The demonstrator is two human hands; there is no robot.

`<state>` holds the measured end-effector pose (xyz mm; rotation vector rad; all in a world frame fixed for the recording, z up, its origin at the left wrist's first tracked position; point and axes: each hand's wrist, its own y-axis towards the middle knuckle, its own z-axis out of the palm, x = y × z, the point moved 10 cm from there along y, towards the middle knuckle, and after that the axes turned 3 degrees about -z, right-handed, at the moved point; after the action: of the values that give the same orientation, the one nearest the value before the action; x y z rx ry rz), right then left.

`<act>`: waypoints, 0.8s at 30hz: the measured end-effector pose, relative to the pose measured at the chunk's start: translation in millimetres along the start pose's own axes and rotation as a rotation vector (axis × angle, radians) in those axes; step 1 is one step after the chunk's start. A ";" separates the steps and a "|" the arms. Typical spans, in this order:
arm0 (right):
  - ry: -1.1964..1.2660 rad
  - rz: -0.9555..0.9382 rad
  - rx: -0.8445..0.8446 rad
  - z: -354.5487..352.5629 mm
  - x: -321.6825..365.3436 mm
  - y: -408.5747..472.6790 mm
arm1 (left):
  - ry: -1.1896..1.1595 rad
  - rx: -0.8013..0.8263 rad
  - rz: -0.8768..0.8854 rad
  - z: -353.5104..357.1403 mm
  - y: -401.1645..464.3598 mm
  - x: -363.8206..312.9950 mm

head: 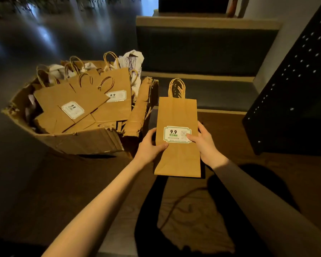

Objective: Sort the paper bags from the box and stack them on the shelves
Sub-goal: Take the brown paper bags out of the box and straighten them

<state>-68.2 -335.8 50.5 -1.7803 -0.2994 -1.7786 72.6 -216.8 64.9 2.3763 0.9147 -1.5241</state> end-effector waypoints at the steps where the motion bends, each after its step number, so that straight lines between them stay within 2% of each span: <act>1: 0.009 0.020 0.009 1.4 -14.2 1.7 | 0.017 0.008 -0.026 4.4 0.1 12.1; 9: -0.119 0.186 -0.026 8.6 -120.4 24.9 | 0.132 0.012 -0.245 29.1 4.7 102.3; 17: -0.285 0.264 0.017 8.8 -152.6 36.5 | 0.113 -0.031 -0.496 40.2 3.6 143.4; 21: -0.188 0.371 0.039 3.3 -162.2 20.2 | 0.115 -0.048 -0.503 42.7 0.5 140.7; 24: -0.153 0.368 0.086 4.2 -166.9 8.4 | 0.144 -0.103 -0.486 37.7 -2.4 132.7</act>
<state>-73.0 -298.6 -112.5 -1.7798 -0.0975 -1.3576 80.7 -178.8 -67.5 2.3206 1.6582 -1.4101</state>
